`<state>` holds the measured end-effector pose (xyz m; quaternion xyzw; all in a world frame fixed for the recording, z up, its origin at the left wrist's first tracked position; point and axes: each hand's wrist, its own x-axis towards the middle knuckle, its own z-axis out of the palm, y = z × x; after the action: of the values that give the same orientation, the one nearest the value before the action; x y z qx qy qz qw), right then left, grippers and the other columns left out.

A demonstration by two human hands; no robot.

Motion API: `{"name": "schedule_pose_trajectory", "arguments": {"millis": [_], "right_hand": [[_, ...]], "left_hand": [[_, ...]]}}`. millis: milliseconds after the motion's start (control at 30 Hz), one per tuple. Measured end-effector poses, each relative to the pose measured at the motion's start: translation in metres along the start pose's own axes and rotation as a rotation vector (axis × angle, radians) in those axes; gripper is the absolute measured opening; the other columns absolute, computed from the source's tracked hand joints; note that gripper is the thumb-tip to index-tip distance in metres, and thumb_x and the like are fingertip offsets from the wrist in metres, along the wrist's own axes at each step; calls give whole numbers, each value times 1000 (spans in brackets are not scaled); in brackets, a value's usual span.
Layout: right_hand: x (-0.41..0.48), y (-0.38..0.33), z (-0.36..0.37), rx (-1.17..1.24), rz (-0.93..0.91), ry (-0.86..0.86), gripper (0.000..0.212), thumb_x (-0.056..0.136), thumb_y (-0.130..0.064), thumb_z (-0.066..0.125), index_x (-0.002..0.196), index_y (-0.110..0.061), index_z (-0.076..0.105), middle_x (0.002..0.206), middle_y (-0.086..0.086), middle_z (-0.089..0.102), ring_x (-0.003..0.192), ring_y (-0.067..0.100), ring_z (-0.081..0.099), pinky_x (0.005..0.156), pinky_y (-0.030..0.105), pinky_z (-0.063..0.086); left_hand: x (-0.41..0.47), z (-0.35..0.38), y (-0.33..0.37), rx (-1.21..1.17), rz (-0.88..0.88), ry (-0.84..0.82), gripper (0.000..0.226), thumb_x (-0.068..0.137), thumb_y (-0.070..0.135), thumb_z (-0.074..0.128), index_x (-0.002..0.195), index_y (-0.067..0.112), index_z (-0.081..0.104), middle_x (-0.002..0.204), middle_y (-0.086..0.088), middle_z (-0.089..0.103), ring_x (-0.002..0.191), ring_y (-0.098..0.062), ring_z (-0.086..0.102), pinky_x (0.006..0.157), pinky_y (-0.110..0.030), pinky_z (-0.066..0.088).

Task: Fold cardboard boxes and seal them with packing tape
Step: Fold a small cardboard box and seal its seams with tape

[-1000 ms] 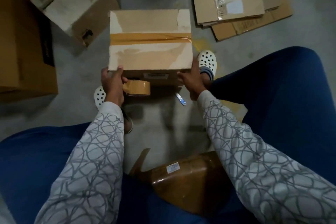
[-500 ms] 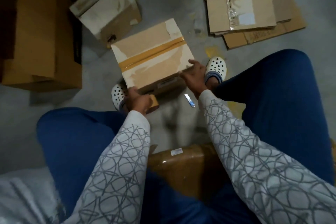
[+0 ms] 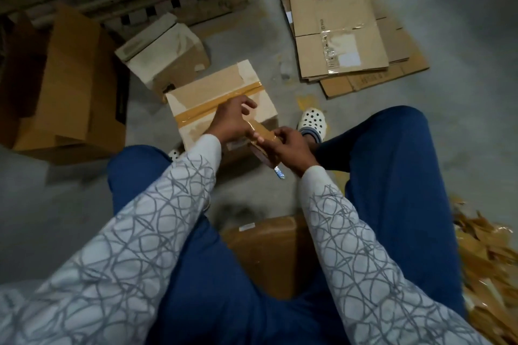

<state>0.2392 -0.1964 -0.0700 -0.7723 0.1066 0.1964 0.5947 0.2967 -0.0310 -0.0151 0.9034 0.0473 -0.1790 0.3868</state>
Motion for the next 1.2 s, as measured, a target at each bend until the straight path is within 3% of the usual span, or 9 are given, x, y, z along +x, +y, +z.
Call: {"name": "schedule_pose_trajectory", "arguments": {"millis": [200,267,367,467,633,733,900,1100,1200], "right_hand": [[39,-30,-12,-62,-72,178,36,80,-58,72,86,-24,66,84,-3,72,79,17,70,75,49,61],[59,-32,-18,-105,-88,201,37,79,-60,73,85,-24,66,82,-4,73,78,16,71,72,48,62],[85,-34,-21,-105,-63,211,39,80,-62,71,87,-24,67,81,-4,73,77,17,71,72,49,61],[106,-37,-21,-83,-22,203,42,85,-63,66,82,-21,67,71,-2,72,71,18,71,74,51,60],[142,-43,-8,-142,-70,261,39,93,-59,60,75,-25,58,70,-2,69,71,19,65,71,39,54],[158,-42,1,-207,-64,298,40,95,-62,56,88,-23,63,84,3,70,82,27,65,72,38,51],[162,-36,3,-324,45,350,50,93,-68,52,94,-19,63,91,8,71,88,34,64,70,37,45],[164,-45,8,-230,113,325,55,91,-59,63,133,-27,45,108,8,69,101,32,63,79,37,48],[171,-45,10,-218,72,356,51,92,-55,64,134,-30,46,106,6,71,98,33,65,84,46,53]], "left_hand": [[56,-30,9,-162,-190,-22,38,60,8,96,92,12,76,94,-2,72,88,-12,66,70,-23,57],[73,-31,5,-264,-236,-70,31,65,2,92,89,10,75,96,-9,73,87,-22,72,74,-29,62],[105,-30,6,-387,-275,-120,20,72,-3,85,87,6,75,87,-11,76,78,-24,77,62,-28,61],[147,-30,6,-317,-250,-108,14,74,-2,84,78,8,74,81,-10,75,74,-21,75,58,-28,61],[220,-13,-5,-202,-223,-42,14,74,-1,86,78,6,75,84,-11,74,76,-22,74,62,-37,64],[258,0,-12,-124,-160,88,20,70,6,91,84,5,78,82,-3,75,75,-17,73,59,-33,60],[305,-2,-30,-53,-147,213,19,70,16,93,70,22,75,71,9,70,69,-9,68,78,-32,60],[323,-5,-45,60,-16,243,19,76,18,88,93,15,81,90,1,76,90,-13,71,91,-36,58],[330,-3,-47,119,49,269,18,76,21,86,94,18,82,90,4,76,92,-12,71,90,-36,57]]}}
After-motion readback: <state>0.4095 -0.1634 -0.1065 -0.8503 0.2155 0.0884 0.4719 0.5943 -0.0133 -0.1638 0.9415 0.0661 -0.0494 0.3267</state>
